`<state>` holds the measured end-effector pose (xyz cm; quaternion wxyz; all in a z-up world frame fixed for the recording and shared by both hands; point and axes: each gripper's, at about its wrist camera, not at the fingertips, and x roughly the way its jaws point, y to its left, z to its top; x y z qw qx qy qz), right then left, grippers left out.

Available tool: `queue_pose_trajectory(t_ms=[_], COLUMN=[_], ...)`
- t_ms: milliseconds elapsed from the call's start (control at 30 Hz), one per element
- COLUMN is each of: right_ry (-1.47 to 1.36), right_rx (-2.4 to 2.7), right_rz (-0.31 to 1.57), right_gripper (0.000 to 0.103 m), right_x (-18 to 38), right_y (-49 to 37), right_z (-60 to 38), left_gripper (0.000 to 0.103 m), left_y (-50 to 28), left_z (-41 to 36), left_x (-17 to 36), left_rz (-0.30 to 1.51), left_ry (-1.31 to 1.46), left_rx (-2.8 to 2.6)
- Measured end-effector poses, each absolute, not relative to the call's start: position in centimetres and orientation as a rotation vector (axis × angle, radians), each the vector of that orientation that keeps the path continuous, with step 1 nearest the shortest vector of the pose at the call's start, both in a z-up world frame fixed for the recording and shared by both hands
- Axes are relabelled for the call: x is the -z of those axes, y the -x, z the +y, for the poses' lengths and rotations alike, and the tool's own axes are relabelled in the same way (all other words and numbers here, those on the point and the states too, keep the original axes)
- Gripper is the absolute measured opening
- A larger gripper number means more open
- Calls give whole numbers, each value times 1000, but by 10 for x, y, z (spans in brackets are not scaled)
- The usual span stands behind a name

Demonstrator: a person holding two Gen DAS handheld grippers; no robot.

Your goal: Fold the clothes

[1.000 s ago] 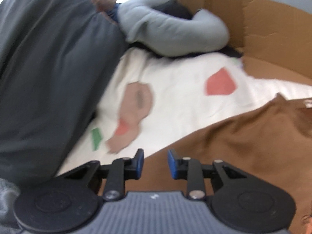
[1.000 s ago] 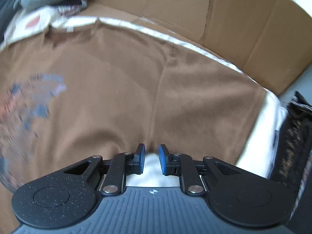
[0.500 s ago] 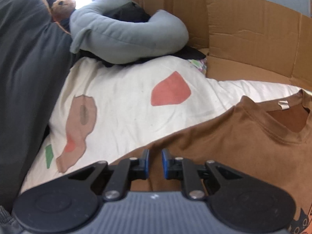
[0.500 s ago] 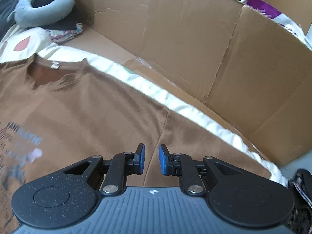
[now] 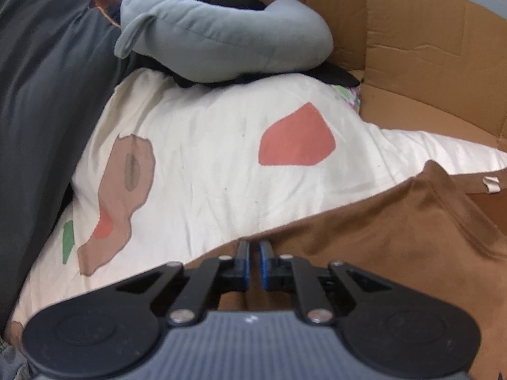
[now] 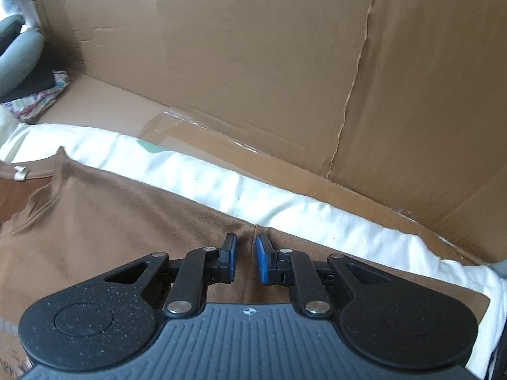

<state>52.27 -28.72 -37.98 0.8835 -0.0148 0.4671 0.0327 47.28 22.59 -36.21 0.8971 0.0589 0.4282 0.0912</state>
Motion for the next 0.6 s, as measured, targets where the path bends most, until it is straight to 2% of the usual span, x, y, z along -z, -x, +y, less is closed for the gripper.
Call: queue_pose_trajectory(t_ms=[267, 467, 533, 567, 600], right_ry=[-128, -185, -198, -196, -195], right_rx=[22, 75, 76, 67, 58], right_rz=[1015, 1037, 1031, 1028, 1025], right_gripper=[16, 18, 18, 18, 20], right_x=[385, 375, 368, 364, 360], right_y=[-547, -558, -556, -553, -551], right_z=[-304, -309, -312, -314, -317], left_gripper=[8, 8, 13, 19, 20], left_y=[-490, -491, -484, -480, -476], left_z=[225, 235, 241, 245, 249], left_x=[366, 349, 337, 330, 323], left_rz=[944, 976, 961, 954, 947], left_ry=[-115, -53, -44, -48, -50], left_rx=[-233, -227, -239, -250, -256])
